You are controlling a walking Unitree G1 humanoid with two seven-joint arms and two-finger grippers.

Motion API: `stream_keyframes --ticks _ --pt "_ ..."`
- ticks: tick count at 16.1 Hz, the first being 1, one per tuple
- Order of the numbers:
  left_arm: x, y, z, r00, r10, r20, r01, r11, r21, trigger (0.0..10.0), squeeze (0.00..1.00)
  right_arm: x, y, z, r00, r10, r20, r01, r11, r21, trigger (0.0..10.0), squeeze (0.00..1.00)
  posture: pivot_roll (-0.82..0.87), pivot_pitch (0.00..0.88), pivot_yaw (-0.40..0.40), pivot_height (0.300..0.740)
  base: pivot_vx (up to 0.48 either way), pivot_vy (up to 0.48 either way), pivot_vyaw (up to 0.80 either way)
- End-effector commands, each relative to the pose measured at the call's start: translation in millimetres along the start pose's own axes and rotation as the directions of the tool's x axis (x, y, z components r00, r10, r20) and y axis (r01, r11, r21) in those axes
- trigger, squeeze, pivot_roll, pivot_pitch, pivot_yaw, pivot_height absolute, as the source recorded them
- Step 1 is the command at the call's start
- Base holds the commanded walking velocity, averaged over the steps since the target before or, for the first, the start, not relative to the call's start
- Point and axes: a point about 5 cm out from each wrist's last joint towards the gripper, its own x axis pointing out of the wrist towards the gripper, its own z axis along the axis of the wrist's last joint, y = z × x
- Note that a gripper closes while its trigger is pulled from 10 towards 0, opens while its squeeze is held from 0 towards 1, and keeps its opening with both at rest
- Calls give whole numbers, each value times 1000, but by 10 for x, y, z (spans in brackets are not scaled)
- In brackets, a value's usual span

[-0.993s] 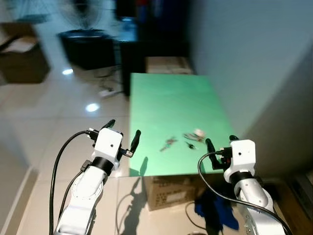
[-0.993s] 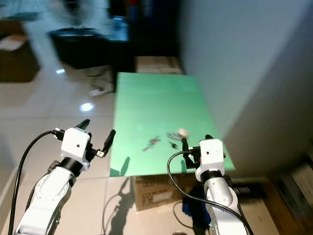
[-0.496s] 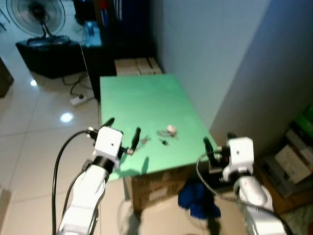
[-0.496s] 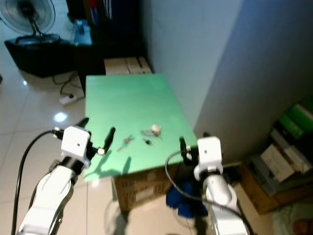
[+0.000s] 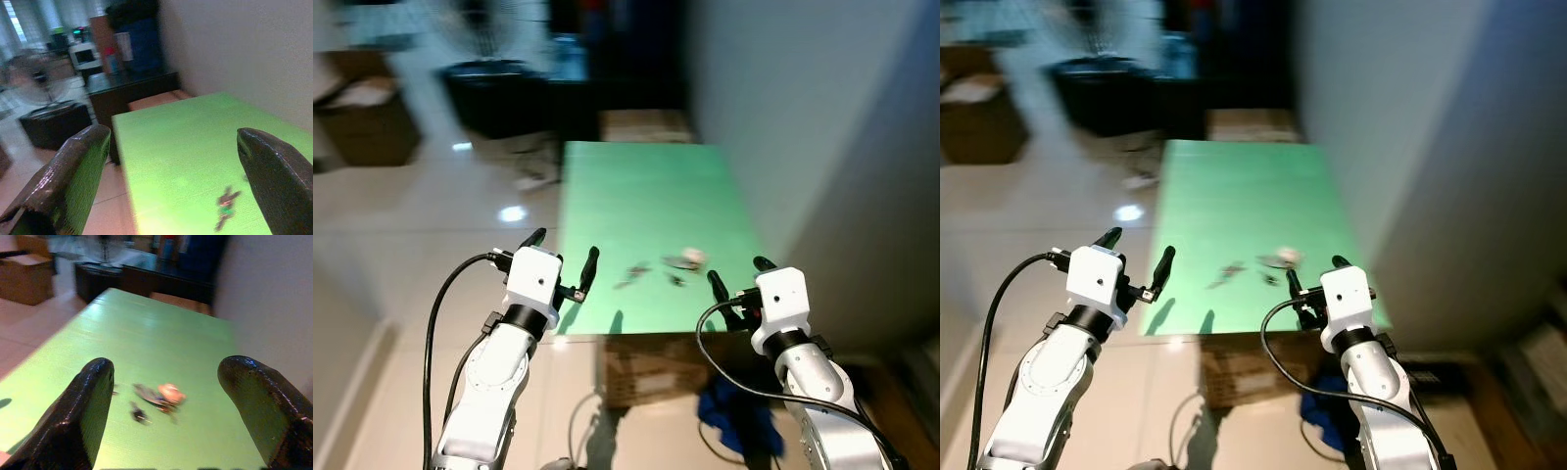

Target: Hang keys on a hook

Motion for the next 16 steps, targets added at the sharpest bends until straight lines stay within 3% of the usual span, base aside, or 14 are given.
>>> stream_keyframes --ticks 1,9,11,16 --pt "24 11 3 1000 -11 2 11 1000 6 10000 0 21 -8 15 1000 1 9 -1 1000 -20 10000 0 -124 0 21 740 285 0 800" --pt "45 15 -16 1000 -25 -3 25 1000 10 10000 0 2 -19 -32 1000 -11 -9 11 1000 -1 10000 0 -127 0 31 740 285 0 0" --pt "57 11 -18 1000 -31 -3 31 999 8 10000 0 -1 -33 -42 1000 -25 -18 26 999 46 10000 0 -130 0 36 740 287 0 0" --pt "29 12 -53 999 -38 -18 38 999 5 10000 0 -29 -56 -75 999 -22 -36 22 1000 9 10000 0 -131 0 35 740 287 0 -235"
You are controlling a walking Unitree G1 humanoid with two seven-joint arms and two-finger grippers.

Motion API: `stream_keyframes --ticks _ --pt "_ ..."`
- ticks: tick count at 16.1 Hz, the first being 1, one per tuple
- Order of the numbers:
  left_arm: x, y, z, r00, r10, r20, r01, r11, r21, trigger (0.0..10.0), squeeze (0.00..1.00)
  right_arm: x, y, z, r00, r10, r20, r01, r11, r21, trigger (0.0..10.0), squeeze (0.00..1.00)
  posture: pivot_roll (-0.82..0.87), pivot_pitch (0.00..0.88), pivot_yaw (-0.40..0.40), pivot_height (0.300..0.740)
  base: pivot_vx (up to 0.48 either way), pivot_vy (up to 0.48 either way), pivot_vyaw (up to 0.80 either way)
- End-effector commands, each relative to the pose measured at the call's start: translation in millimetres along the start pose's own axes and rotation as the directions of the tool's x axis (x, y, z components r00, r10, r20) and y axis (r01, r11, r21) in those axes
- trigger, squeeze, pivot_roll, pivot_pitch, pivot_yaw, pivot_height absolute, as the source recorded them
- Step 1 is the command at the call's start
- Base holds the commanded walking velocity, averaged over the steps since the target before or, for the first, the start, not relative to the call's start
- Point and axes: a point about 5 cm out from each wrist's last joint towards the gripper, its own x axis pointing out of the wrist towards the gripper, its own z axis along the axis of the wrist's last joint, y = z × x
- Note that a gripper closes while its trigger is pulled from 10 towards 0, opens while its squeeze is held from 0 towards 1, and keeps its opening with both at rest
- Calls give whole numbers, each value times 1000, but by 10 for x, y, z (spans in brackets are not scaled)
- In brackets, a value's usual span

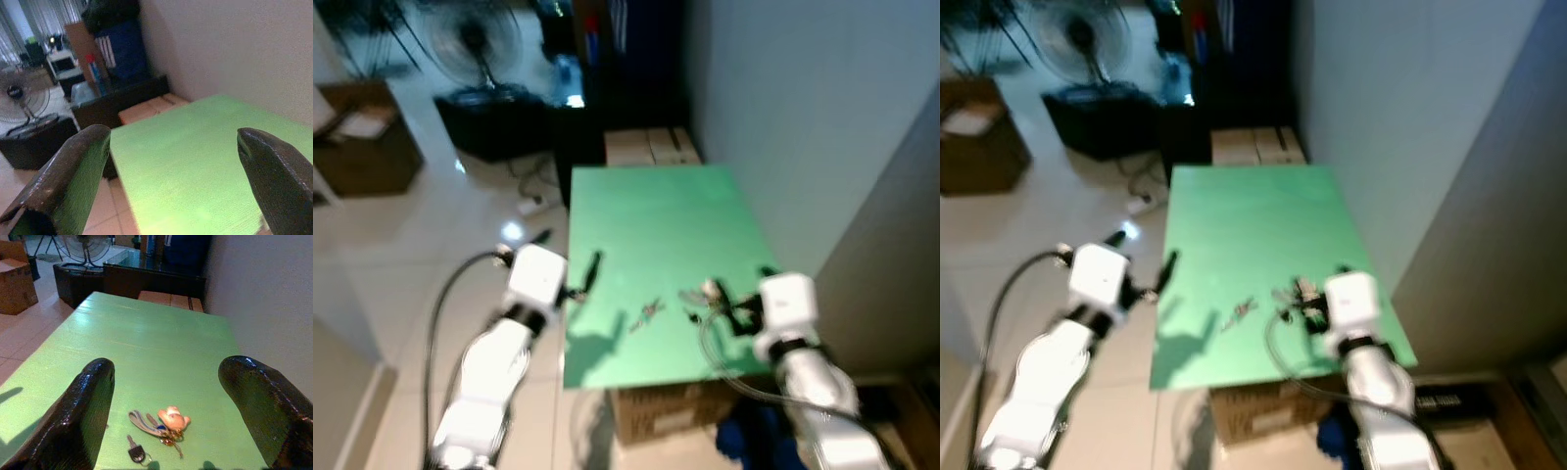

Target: Hang keys on a hook

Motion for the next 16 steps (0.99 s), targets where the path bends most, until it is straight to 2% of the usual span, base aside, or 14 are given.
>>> stream_keyframes --ticks 1,4,10,13,16 --pt "42 -34 34 1000 -12 14 12 1000 -8 10000 0 -5 -90 16 1000 -21 0 21 1000 -20 10000 0 -130 0 33 740 285 0 0" --pt "35 -12 25 1000 3 8 -3 1000 -12 10000 0 9 -69 16 1000 8 -5 -8 1000 -29 10000 0 -129 0 26 740 286 0 0" --pt "-104 32 -79 999 34 -36 -35 999 -15 10000 0 8 -15 -15 996 88 -27 -90 993 -75 10000 0 -120 0 1 740 285 0 71" --pt "-188 12 -135 996 46 -72 -49 998 -36 10000 0 10 33 -74 995 91 -50 -93 995 -35 10000 0 -88 0 -17 740 185 0 160" --pt "-267 -25 -185 993 42 -108 -45 999 -20 10000 0 28 117 -92 986 156 -61 -158 987 -25 10000 0 -70 0 -36 740 0 0 0"
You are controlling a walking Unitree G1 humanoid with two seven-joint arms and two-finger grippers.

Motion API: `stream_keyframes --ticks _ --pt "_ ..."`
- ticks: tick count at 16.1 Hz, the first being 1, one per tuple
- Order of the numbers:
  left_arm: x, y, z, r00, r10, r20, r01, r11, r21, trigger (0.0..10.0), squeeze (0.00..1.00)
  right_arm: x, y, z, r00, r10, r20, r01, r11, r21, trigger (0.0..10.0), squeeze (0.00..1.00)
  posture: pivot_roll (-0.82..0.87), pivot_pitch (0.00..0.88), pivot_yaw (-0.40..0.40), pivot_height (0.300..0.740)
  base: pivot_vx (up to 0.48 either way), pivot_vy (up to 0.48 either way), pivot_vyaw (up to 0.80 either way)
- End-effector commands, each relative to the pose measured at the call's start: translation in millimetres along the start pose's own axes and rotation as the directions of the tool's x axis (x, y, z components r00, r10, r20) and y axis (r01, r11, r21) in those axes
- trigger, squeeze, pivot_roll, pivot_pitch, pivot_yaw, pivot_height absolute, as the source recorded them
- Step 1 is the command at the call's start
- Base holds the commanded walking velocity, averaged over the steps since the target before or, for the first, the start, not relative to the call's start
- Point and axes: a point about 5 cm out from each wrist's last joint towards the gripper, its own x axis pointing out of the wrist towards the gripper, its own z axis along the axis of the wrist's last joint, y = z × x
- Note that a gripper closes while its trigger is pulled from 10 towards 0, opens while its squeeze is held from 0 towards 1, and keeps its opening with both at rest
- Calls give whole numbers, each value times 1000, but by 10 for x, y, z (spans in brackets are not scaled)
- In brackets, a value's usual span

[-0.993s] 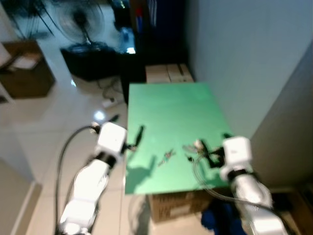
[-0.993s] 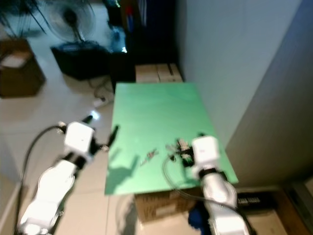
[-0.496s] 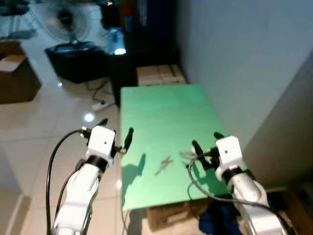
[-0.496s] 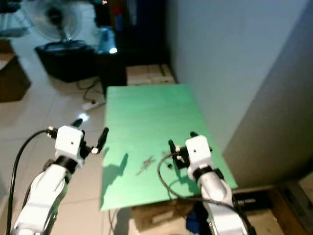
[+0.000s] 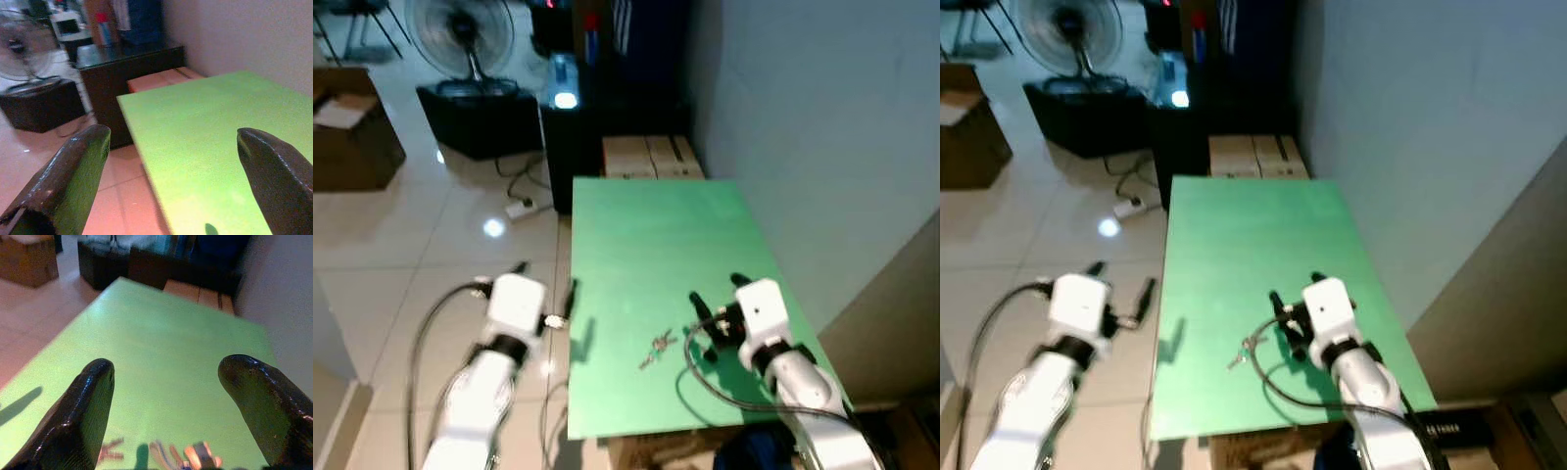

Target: Hang keys on a hook

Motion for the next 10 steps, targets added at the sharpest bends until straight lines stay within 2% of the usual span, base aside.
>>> stream_keyframes --ticks 1,2,3,4,5,7,10 --pt "-28 32 37 1000 8 4 -8 1000 26 10000 0 42 30 22 999 34 -7 -34 999 7 10000 0 -58 0 -43 740 0 0 0" --pt "-46 43 47 1000 -3 0 3 999 37 10000 0 79 61 29 998 61 -10 -61 998 19 10000 0 -54 6 -36 740 0 0 0" --pt "-64 59 56 1000 -27 -3 27 998 57 10000 0 132 125 -12 992 119 -44 -116 992 51 10000 557 -52 14 -26 740 0 0 0" --pt "-64 71 61 999 -40 -9 41 997 70 10000 0 174 166 -70 982 165 -89 -161 986 42 10000 1000 -49 14 -19 740 0 0 0" --pt "-55 82 72 999 -48 -7 48 996 77 10000 0 194 202 -122 969 204 -143 -200 979 40 10000 1000 -49 18 -12 740 0 0 0" --pt "-2 109 136 994 -109 3 108 989 97 10000 0 283 323 -254 911 296 -289 -294 955 50 10000 1000 -49 37 30 740 0 0 0" --pt "8 64 189 969 -246 -4 244 960 134 10000 0 473 378 -264 912 279 -303 -264 960 88 10000 1000 -32 55 59 740 0 0 0"
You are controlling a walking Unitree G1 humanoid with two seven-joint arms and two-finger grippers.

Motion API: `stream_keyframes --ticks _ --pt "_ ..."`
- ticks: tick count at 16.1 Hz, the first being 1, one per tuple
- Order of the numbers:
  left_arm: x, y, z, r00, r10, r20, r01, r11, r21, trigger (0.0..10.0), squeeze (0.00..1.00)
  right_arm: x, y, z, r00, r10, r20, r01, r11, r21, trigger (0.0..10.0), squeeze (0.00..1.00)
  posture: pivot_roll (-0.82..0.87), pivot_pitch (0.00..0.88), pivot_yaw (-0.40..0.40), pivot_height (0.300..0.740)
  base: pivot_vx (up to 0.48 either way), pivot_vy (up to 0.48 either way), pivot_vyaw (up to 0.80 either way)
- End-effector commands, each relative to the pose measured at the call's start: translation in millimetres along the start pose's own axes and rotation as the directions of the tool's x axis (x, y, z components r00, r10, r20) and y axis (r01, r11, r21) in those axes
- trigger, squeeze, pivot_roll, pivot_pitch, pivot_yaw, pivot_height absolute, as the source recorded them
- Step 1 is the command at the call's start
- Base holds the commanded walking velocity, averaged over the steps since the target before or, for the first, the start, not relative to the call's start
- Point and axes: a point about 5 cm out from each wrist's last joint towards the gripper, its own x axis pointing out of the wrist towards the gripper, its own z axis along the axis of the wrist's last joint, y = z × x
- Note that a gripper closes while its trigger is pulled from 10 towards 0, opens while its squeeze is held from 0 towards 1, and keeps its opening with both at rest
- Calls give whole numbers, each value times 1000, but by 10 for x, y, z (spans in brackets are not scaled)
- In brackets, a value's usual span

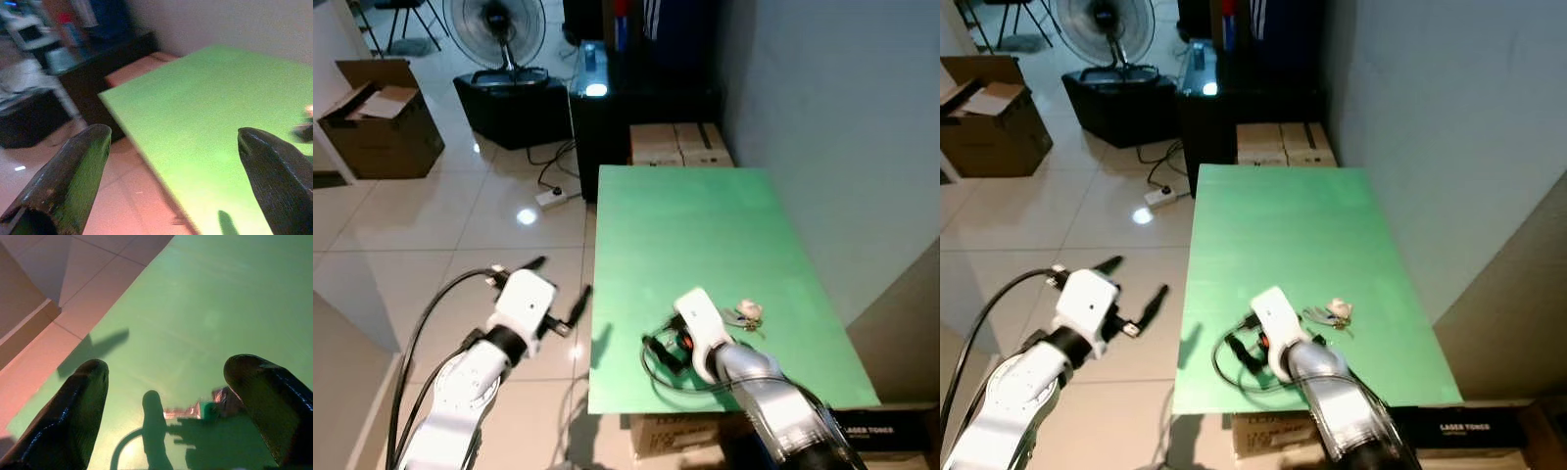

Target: Hang keys on a hook

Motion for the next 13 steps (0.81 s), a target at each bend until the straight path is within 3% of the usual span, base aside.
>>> stream_keyframes --ticks 1,3,8,10,11,12,13 --pt "-22 -17 42 998 -68 9 68 997 -22 10000 0 37 -47 12 999 -36 -25 35 999 -13 10000 1000 -30 69 69 740 0 0 0" --pt "-108 -28 16 988 -153 -9 152 987 -42 10000 0 134 -92 -4 992 -69 -104 65 997 -37 10000 1000 -19 76 67 740 0 0 0" --pt "-150 -31 61 985 -173 6 172 982 -82 10000 0 216 -276 -142 952 -191 -239 197 980 -1 10000 1000 -4 61 43 740 0 0 0" --pt "-138 -24 61 987 -159 8 159 984 -83 10000 0 275 -279 -93 958 -171 -230 188 981 56 10000 1000 -3 57 33 740 0 0 0" --pt "-130 -20 62 988 -156 8 156 984 -83 10000 0 296 -283 -68 958 -171 -231 185 982 39 10000 1000 -3 62 30 740 0 0 0" --pt "-126 -13 61 989 -149 9 149 985 -81 10000 0 317 -281 -28 962 -168 -213 183 981 55 10000 729 -2 59 28 740 0 0 0" --pt "-123 -12 68 990 -141 11 141 987 -82 10000 0 333 -308 13 962 -190 -196 204 977 59 10000 0 -1 59 26 740 0 0 0"
